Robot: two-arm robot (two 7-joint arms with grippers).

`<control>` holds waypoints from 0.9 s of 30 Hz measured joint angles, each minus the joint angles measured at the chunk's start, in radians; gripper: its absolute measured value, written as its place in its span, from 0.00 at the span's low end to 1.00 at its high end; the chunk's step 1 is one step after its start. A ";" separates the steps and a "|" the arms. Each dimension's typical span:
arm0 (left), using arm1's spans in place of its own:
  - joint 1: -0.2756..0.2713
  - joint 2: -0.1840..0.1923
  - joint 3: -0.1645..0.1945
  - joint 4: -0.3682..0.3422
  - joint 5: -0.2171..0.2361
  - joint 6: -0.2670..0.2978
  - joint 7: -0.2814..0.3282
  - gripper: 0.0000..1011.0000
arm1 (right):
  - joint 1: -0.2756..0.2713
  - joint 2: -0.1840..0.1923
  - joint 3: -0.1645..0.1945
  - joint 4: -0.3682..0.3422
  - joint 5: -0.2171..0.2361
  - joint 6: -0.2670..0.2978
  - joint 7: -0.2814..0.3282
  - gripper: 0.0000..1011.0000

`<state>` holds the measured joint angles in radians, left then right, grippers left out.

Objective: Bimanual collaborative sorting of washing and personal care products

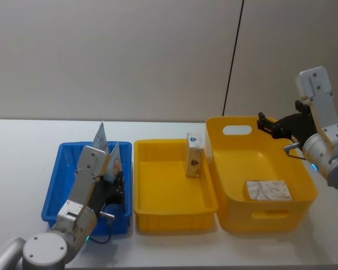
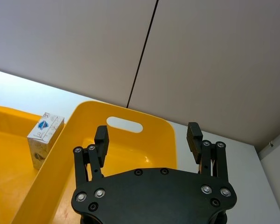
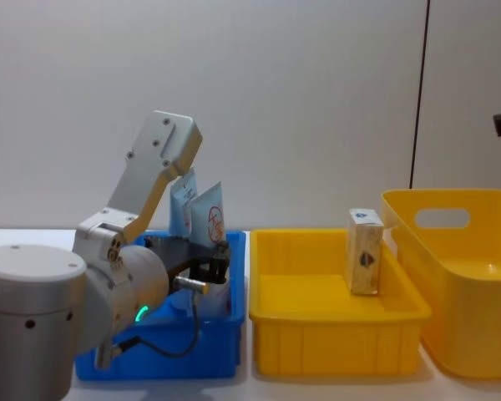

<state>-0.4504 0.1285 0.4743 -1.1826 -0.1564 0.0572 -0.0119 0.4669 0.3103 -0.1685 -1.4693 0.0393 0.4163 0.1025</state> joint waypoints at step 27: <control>-0.050 0.033 -0.076 -0.113 -0.122 -0.039 -0.185 0.26 | 0.000 0.000 0.000 0.000 0.000 0.000 0.000 0.99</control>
<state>-0.5000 0.1611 0.3981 -1.2952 -0.2785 0.0181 -0.1970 0.4670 0.3103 -0.1685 -1.4692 0.0391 0.4163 0.1026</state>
